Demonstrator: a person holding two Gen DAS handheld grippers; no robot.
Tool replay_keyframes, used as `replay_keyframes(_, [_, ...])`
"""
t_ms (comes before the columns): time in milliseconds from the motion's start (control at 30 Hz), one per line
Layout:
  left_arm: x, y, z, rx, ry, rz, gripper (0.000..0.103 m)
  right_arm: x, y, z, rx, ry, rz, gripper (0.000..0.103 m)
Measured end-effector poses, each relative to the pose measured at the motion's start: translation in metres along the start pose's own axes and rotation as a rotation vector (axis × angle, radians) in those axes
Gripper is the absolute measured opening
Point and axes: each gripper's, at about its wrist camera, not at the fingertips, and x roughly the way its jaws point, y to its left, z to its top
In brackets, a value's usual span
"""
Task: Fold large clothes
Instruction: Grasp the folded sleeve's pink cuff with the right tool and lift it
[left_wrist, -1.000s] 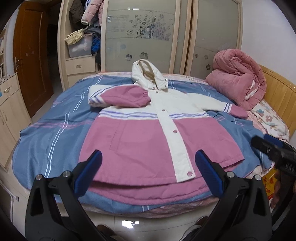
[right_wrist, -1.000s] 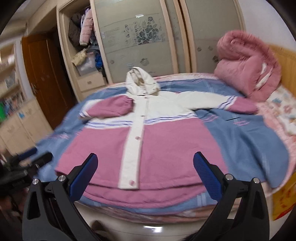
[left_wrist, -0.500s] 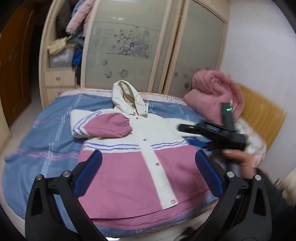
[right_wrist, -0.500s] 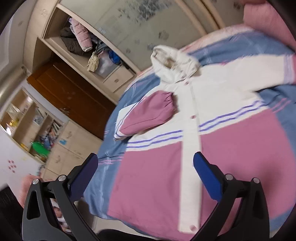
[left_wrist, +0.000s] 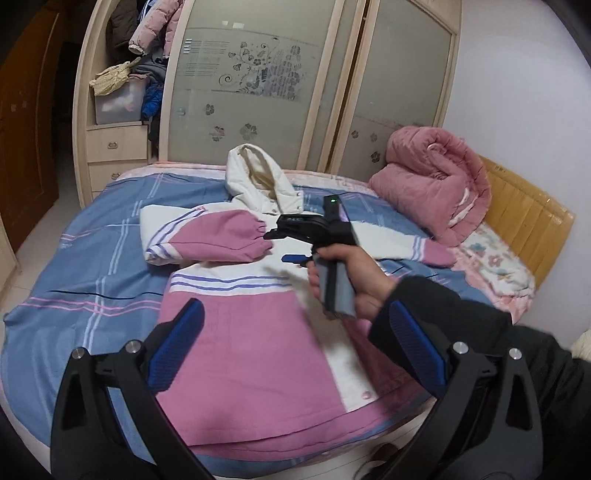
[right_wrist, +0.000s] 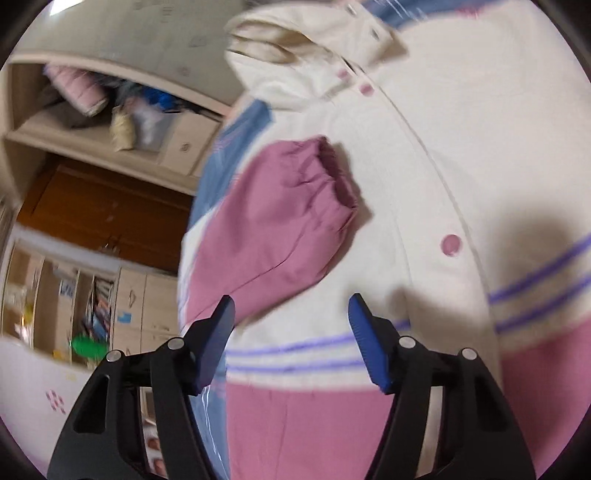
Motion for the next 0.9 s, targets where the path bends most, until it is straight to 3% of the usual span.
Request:
replay_keyframes(133, [0.004,0.003,-0.002,0.04,0.003,0.073,0.101,0.035,-0.001,0.026,0.014,-0.058,-0.049,0.061])
replay_keyframes(200, [0.007,0.004,-0.001,0.044,0.011,0.061,0.101,0.052,-0.006,0.038,0.048,-0.054,-0.054,0.06])
replay_keyframes(267, [0.009,0.004,-0.001,0.047,0.017,0.051,0.101,0.066,-0.01,0.043,0.08,-0.038,-0.061,0.046])
replay_keyframes(300, [0.01,0.003,-0.001,0.051,0.018,0.05,0.101,0.069,-0.009,0.043,0.079,-0.033,-0.07,0.03])
replay_keyframes(333, [0.011,0.002,-0.001,0.059,0.021,0.046,0.101,0.068,-0.002,0.044,0.055,-0.054,-0.09,0.021])
replay_keyframes(400, [0.012,-0.001,-0.002,0.072,0.027,0.044,0.101,0.063,0.009,0.046,0.009,-0.081,-0.099,0.017])
replay_keyframes(533, [0.018,-0.005,-0.003,0.088,0.036,0.039,0.101,0.021,0.051,0.058,-0.13,-0.189,-0.075,0.015])
replay_keyframes(733, [0.024,-0.017,-0.007,0.117,0.051,0.02,0.101,-0.095,0.113,0.074,-0.414,-0.428,-0.114,0.015])
replay_keyframes(833, [0.026,-0.024,-0.009,0.143,0.063,0.006,0.101,-0.133,0.101,0.084,-0.446,-0.503,-0.177,0.015])
replay_keyframes(900, [0.03,-0.029,-0.011,0.157,0.073,-0.006,0.101,-0.15,0.069,0.093,-0.403,-0.525,-0.233,0.015])
